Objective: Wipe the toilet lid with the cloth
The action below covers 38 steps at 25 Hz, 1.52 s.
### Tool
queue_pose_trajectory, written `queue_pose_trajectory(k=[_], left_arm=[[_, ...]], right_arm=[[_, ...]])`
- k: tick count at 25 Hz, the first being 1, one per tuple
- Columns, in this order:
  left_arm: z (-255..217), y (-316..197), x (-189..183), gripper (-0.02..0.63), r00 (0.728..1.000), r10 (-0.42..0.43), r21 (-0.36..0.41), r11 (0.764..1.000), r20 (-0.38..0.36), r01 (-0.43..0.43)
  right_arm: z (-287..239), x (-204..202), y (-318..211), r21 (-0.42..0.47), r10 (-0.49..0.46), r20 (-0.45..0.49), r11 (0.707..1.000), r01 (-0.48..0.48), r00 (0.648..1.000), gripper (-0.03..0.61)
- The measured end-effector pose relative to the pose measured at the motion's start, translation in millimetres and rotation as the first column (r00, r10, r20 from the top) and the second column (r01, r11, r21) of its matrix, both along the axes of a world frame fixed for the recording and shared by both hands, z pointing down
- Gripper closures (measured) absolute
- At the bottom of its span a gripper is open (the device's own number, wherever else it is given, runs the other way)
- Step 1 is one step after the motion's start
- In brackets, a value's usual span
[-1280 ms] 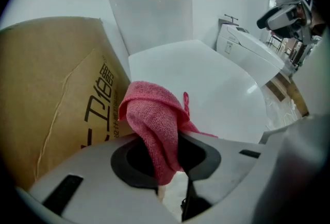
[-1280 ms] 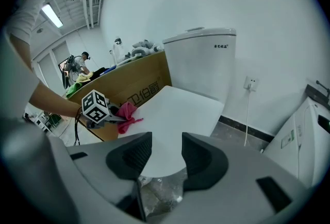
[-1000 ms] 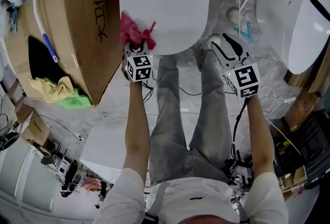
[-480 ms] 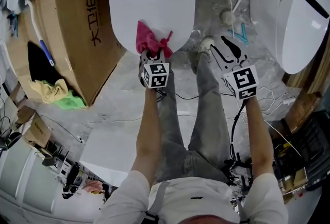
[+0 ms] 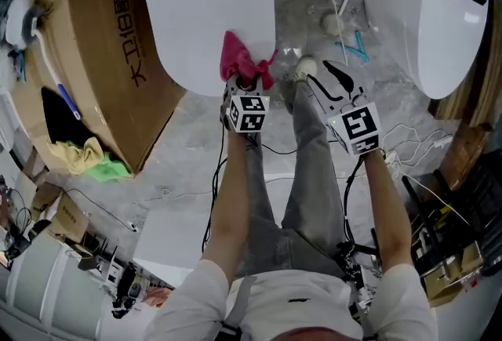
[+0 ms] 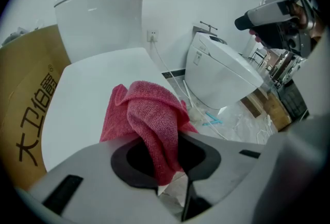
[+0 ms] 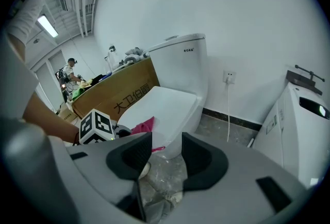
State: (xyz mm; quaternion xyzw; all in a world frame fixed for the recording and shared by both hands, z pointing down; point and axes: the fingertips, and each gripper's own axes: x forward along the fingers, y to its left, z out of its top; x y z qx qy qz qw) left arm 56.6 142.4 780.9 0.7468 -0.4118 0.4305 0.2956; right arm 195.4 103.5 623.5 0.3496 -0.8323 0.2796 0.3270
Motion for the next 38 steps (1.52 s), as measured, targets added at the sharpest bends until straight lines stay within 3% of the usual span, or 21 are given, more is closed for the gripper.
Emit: queue_pose_trajectory(k=[5,9,18,24,27,34,38], left_arm=[[-8.0,-3.5,34.8,0.505,0.989,0.107,-0.016,0.994,-0.098,-0.109],[-44.8,-14.8,48.6,0.505,0.977,0.170,0.039,0.985,-0.130,-0.166],[-210.2,-58.1,41.6,0.505,0.949,0.264,0.234,0.947,-0.173,-0.221],[-326.2,-83.2,5.7,0.505,0.951,0.221,0.347,0.928,-0.218,-0.136],[-383.3,-87.0,-8.3,0.505,0.944,0.236,0.410,0.903,-0.229,-0.126],[-496.3,-74.2,-37.3,0.505,0.917,0.313,0.549,0.825,-0.247,-0.133],[-539.5,-71.0,-54.9,0.505,0.904,0.338,0.605,0.787,-0.262,-0.119]], right_arm=[[-10.5,6.1,3.4,0.008,0.029,-0.014,1.000,-0.029,0.999,0.387],[-34.1,12.1,5.5,0.038,0.029,-0.036,0.999,-0.028,0.999,0.387],[-152.1,-2.3,-20.3,0.101,0.115,-0.008,0.988,-0.114,0.993,0.390],[-254.4,-43.1,-33.7,0.220,0.053,0.011,0.974,-0.054,0.999,0.390],[-297.2,-58.4,-32.1,0.278,0.035,-0.017,0.960,-0.029,0.999,0.400],[-382.6,-86.6,-27.1,0.368,0.128,0.019,0.921,-0.126,0.992,0.402],[-415.1,-105.7,-18.6,0.410,0.136,0.013,0.903,-0.129,0.991,0.401]])
